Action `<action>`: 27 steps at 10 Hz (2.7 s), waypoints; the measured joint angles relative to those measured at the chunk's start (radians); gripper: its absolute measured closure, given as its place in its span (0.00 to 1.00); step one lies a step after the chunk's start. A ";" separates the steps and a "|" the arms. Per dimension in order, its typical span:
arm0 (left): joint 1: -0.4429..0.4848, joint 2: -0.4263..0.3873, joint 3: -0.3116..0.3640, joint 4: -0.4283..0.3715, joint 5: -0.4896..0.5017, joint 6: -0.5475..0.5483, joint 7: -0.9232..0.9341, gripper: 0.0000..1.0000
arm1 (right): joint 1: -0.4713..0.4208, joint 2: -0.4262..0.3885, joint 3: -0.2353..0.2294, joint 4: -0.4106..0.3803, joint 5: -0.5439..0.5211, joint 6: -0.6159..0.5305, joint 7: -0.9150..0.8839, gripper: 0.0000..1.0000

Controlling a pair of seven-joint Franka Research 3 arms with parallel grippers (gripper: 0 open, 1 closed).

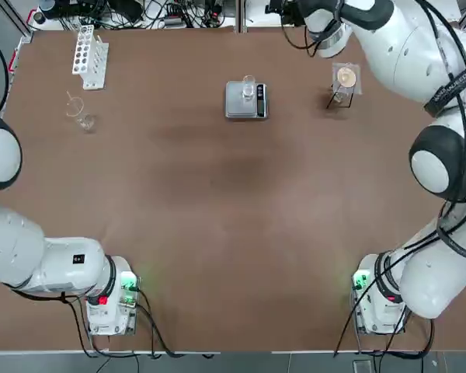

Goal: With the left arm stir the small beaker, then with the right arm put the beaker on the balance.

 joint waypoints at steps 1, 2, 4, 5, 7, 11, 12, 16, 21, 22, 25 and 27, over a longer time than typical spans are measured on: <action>0.000 0.000 0.000 0.000 0.000 0.000 0.000 0.00 | -0.003 -0.007 -0.019 0.014 -0.068 -0.058 0.044 0.00; 0.000 0.000 0.000 0.000 0.000 0.000 0.000 0.00 | -0.005 -0.014 -0.050 0.030 -0.133 -0.139 0.081 0.00; 0.000 0.000 0.000 0.000 0.000 0.000 0.000 0.00 | -0.012 -0.025 -0.107 0.077 -0.266 -0.303 0.158 0.00; 0.000 0.000 0.000 0.000 0.000 0.000 0.000 0.00 | -0.016 -0.030 -0.129 0.110 -0.348 -0.384 0.224 0.00; 0.000 0.000 0.000 0.000 0.000 0.000 0.000 0.00 | -0.017 -0.038 -0.165 0.177 -0.495 -0.546 0.331 0.00; 0.000 0.000 0.000 0.001 0.000 0.000 0.000 0.00 | -0.021 -0.048 -0.269 0.243 -0.762 -0.813 0.413 0.00; 0.000 0.000 0.000 0.001 0.000 0.000 0.000 0.00 | -0.022 -0.055 -0.290 0.247 -0.785 -0.851 0.414 0.00; 0.000 0.000 0.000 0.001 0.000 0.000 0.000 0.00 | -0.022 -0.084 -0.332 0.272 -0.854 -0.932 0.434 0.00; 0.001 0.000 0.000 0.001 0.000 0.000 0.000 0.00 | -0.065 -0.115 -0.322 0.428 -0.942 -1.171 0.525 0.00; 0.000 0.000 0.000 0.001 0.000 0.000 0.000 0.00 | -0.137 -0.131 -0.269 0.442 -0.955 -1.196 0.525 0.00; -0.001 0.000 -0.001 0.001 0.000 0.000 0.000 0.00 | -0.372 -0.188 -0.057 0.444 -1.009 -1.251 0.529 0.00; 0.000 0.000 -0.001 0.002 0.000 0.000 0.000 0.00 | -0.469 -0.223 0.036 0.430 -1.061 -1.266 0.530 0.00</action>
